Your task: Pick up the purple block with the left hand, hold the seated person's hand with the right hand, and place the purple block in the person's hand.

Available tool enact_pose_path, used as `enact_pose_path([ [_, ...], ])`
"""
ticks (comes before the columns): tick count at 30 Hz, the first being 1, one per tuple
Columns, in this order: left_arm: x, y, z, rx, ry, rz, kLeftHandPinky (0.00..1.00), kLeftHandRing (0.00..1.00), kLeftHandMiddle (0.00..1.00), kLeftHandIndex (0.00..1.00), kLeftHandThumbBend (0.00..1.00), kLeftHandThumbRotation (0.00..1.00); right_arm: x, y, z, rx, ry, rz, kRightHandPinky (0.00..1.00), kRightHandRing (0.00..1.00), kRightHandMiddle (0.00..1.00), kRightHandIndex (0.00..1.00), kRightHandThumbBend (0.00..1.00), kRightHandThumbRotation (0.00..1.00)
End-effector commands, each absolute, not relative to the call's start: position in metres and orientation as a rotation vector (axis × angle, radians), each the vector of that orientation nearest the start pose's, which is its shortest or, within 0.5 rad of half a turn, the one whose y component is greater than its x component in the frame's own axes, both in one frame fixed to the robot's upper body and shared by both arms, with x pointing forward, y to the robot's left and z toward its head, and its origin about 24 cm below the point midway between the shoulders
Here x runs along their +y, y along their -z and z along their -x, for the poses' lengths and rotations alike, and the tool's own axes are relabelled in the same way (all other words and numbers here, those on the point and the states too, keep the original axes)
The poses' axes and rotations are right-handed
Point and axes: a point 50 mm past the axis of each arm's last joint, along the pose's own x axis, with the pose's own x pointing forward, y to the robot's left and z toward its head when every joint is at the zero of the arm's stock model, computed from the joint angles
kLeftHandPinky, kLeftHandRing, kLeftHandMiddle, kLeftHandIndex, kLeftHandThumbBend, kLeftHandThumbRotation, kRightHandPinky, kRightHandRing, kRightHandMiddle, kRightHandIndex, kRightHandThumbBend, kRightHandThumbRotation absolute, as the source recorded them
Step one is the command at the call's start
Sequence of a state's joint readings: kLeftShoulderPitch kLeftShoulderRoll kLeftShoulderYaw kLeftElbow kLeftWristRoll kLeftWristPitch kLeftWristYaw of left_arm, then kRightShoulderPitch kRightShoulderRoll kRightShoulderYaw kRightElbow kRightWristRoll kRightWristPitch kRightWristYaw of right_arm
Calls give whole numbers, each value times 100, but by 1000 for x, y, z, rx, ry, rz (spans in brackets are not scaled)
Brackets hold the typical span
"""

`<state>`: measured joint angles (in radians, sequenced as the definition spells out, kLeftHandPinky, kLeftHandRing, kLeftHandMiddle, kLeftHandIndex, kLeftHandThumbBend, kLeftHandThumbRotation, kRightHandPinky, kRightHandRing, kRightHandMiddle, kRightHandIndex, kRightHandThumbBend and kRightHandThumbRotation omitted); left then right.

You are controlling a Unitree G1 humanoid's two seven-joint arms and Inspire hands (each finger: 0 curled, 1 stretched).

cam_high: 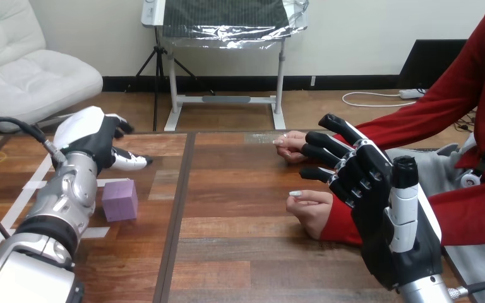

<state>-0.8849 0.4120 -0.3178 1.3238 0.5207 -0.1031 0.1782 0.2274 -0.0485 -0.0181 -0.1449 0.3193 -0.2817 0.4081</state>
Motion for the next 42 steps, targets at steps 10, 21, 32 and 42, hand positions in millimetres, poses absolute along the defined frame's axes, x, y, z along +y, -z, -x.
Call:
enact_pose_path([
  [10, 230, -88, -390, 183, -10, -1229, 86, 86, 87, 84, 69, 25, -162, -71, -214, -342, -310, -190, 71, 81, 81, 86, 82, 97],
  [21, 231, -86, -389, 212, 17, -1244, 86, 86, 87, 84, 70, 26, -161, -71, -213, -341, -310, -195, 71, 81, 81, 86, 81, 97],
  [32, 231, -83, -389, 278, 73, -1269, 87, 86, 87, 85, 69, 26, -162, -71, -212, -340, -314, -190, 72, 82, 81, 86, 82, 97],
  [42, 232, -80, -388, 345, 148, -1334, 88, 88, 88, 87, 66, 30, -162, -72, -212, -339, -309, -191, 72, 82, 81, 86, 83, 97],
])
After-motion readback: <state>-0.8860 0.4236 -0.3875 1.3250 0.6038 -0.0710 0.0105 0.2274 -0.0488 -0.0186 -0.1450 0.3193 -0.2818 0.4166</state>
